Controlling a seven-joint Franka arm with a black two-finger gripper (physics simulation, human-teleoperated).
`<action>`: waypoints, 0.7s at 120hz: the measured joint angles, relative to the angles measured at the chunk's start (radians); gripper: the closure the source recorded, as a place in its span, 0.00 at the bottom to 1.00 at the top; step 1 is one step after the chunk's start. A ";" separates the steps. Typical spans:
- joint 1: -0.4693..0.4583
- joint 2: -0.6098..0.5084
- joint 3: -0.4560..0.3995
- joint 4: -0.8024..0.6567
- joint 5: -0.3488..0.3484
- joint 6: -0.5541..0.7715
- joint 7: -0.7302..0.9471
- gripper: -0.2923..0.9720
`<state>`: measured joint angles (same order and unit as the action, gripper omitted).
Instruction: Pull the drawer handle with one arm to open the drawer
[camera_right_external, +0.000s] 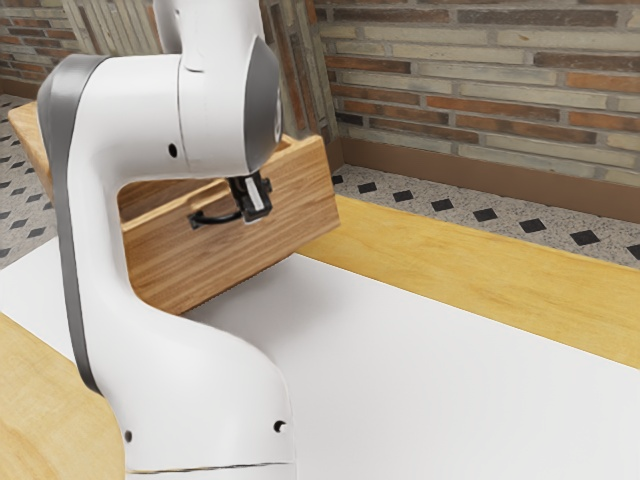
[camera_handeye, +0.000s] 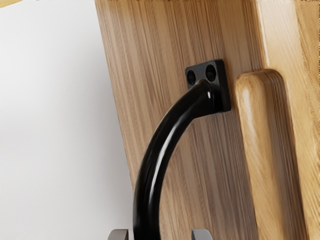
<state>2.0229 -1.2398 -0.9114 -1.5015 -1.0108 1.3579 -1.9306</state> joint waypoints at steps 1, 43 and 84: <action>-0.001 0.000 0.000 0.000 0.001 0.000 -0.001 0.70; -0.137 0.192 0.029 0.203 0.151 -0.047 -0.063 0.62; -1.051 1.202 -0.275 0.434 0.885 -0.063 -0.187 0.32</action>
<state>0.9721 -0.0382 -1.1867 -1.0678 -0.1255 1.2947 -2.1179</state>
